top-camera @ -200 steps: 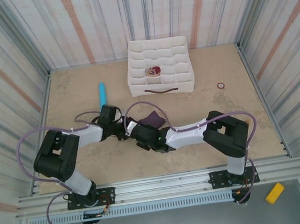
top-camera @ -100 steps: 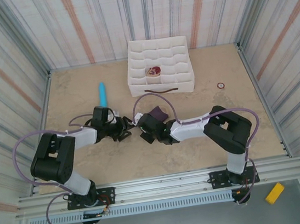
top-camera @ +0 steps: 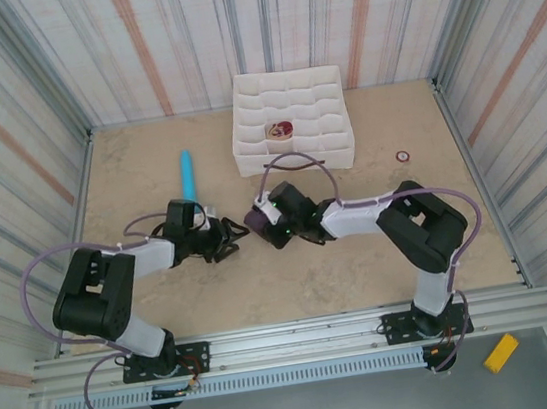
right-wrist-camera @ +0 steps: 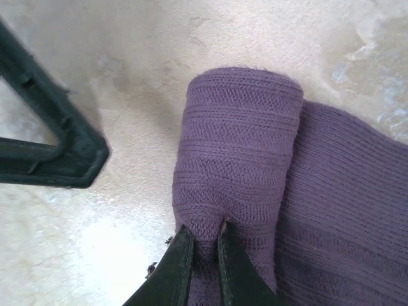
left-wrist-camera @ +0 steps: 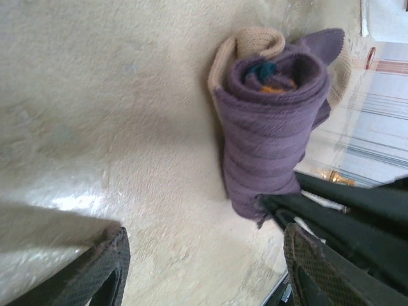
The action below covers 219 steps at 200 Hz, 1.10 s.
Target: Roll the socks
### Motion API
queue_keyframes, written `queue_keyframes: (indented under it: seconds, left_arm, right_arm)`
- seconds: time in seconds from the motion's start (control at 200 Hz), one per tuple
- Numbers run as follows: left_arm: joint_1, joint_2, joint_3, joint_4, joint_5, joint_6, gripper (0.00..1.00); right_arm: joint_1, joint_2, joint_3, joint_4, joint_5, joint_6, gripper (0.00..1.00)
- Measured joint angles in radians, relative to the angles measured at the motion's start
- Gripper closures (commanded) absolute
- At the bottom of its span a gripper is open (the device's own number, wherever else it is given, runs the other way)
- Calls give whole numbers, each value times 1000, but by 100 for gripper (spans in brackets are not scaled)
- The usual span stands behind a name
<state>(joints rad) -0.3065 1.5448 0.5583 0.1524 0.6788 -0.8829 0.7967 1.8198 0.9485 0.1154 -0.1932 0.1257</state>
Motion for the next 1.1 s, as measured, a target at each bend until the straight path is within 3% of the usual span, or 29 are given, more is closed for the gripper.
queue_keyframes:
  seconds: [0.18,0.541,0.927,1.097]
  left_arm:
    - [-1,-6,-11,9,-6,0,35]
    - [-42,-3,-6,25,-29,-5,36]
    - [-64,49,48,40,-57,-16,39]
    - [-101,55,106,-27,-148,2,38]
  right_arm:
    - [-133,41,-2,36,-307,102,100]
    - [-303,127,-50,171,-642,341,100]
    - [-351,157,-52,189,-694,452,100]
    - [-352,158,-46,172,-689,485,100]
